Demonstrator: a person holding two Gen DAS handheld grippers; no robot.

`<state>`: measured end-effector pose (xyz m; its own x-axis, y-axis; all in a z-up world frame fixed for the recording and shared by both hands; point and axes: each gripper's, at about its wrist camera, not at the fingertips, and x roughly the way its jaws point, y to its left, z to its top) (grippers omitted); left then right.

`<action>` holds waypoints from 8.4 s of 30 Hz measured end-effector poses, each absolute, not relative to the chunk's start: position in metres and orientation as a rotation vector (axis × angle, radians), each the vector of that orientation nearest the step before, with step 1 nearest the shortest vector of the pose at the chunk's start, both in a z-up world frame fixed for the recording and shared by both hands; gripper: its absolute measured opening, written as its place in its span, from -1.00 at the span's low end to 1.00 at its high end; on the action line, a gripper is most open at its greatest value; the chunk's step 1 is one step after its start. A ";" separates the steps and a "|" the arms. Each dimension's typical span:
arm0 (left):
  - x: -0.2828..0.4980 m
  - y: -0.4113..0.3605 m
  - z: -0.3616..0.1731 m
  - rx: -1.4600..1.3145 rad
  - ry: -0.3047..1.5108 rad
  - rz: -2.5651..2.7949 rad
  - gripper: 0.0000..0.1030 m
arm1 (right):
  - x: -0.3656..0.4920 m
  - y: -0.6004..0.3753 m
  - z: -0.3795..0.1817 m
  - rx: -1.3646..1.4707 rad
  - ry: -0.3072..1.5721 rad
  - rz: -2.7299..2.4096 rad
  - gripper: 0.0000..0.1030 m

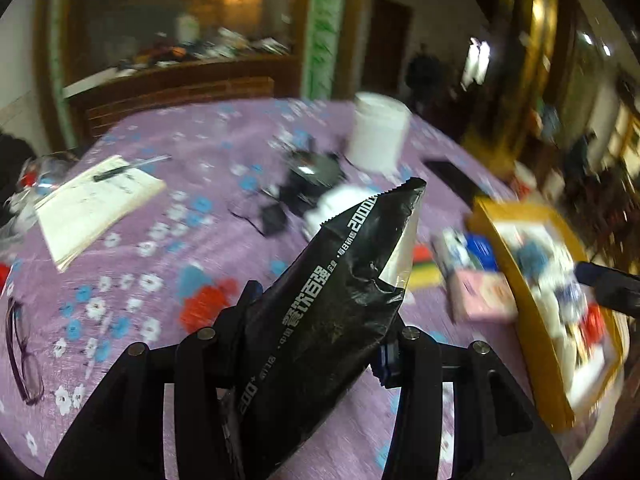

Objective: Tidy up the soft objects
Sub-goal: 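Grasp the black printed bag on the table with the left tool, then grasp the striped sponge pack with the right tool, then carry the black bag and sponge pack over the box with both tools, then open both tools to drop the black bag and sponge pack into the box, then grasp the blue knit cloth with red mesh with the left tool while the right tool grasps the white cloth, then hold the blue cloth and white cloth above the table with both tools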

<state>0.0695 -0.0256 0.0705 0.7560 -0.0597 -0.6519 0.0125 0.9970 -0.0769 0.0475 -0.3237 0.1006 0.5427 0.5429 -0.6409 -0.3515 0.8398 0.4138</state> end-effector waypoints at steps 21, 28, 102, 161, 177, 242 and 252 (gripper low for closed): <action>0.072 0.002 0.064 -0.159 0.706 -0.056 -0.11 | 0.207 -0.187 0.010 0.018 1.230 0.634 0.57; 0.075 -0.002 0.059 -0.150 0.725 -0.054 -0.11 | 0.159 -0.167 0.008 -0.156 1.217 0.682 0.64; 0.019 -0.304 0.060 0.193 0.796 -0.472 -0.11 | 0.015 -0.508 0.056 0.431 0.730 0.108 -0.12; 0.090 0.051 0.053 -0.377 0.908 0.070 0.11 | 0.005 -0.353 0.103 0.243 0.693 0.404 0.31; 0.112 0.038 0.019 -0.283 0.909 0.094 -0.41 | 0.030 -0.315 0.112 0.210 0.794 0.505 0.40; 0.069 -0.041 0.056 0.181 0.559 0.079 -0.40 | 0.087 -0.203 0.051 0.155 0.710 0.487 -0.67; 0.066 -0.045 0.055 0.204 0.544 0.095 -0.40 | 0.087 -0.202 0.049 0.148 0.711 0.480 -0.67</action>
<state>0.0665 -0.0452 0.0548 0.8518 0.1431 -0.5040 -0.0353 0.9755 0.2171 0.0870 -0.2023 0.0493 0.6547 0.4711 -0.5911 -0.3725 0.8815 0.2901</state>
